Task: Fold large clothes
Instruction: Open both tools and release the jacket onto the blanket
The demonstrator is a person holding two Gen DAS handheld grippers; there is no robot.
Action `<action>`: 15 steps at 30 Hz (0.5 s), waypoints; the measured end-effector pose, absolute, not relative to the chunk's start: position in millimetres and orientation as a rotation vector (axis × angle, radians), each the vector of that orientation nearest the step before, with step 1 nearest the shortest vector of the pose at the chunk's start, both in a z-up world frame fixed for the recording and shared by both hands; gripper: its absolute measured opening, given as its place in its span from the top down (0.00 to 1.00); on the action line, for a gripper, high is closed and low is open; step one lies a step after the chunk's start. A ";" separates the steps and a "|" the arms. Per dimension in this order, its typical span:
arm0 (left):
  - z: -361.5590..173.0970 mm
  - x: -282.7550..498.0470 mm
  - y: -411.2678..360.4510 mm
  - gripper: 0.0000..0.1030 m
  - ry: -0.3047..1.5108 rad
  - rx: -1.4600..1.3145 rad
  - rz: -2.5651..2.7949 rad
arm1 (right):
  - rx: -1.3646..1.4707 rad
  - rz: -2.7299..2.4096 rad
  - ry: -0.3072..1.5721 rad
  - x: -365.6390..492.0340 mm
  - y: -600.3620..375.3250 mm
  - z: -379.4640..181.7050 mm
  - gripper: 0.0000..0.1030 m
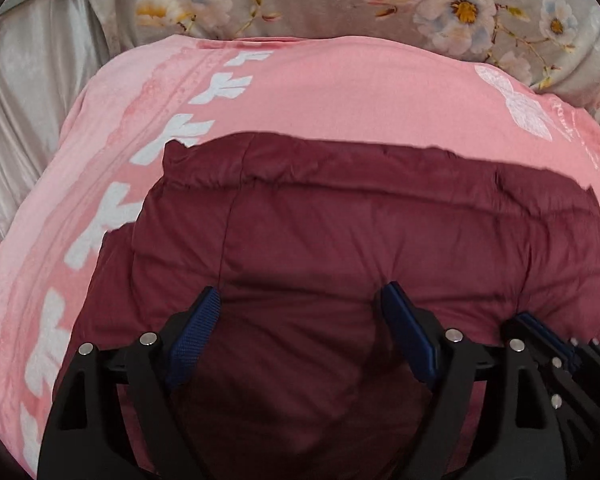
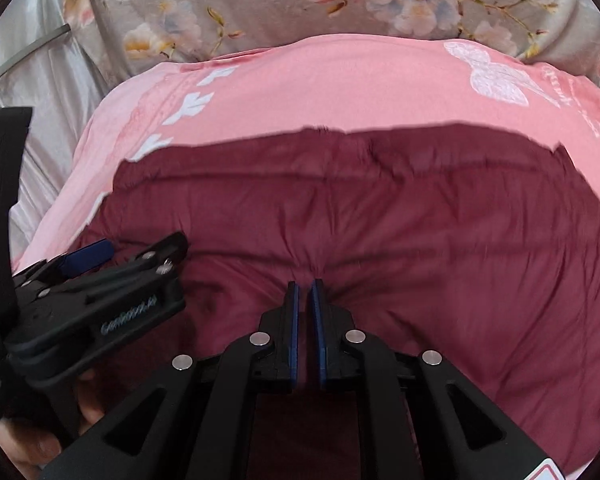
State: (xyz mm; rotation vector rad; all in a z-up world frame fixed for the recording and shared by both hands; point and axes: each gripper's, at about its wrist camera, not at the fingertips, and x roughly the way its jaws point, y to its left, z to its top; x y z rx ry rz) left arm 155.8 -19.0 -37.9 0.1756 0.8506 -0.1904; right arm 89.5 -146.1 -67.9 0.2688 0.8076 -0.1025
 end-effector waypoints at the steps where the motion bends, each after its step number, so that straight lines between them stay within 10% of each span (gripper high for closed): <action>1: -41.6 148.8 -19.4 0.22 0.832 0.188 -0.185 | 0.262 -0.109 0.798 86.8 -144.8 -70.0 0.91; 15: -52.7 141.3 -13.5 0.22 0.795 0.153 -0.197 | 0.168 -0.154 0.763 81.7 -135.6 -79.3 0.91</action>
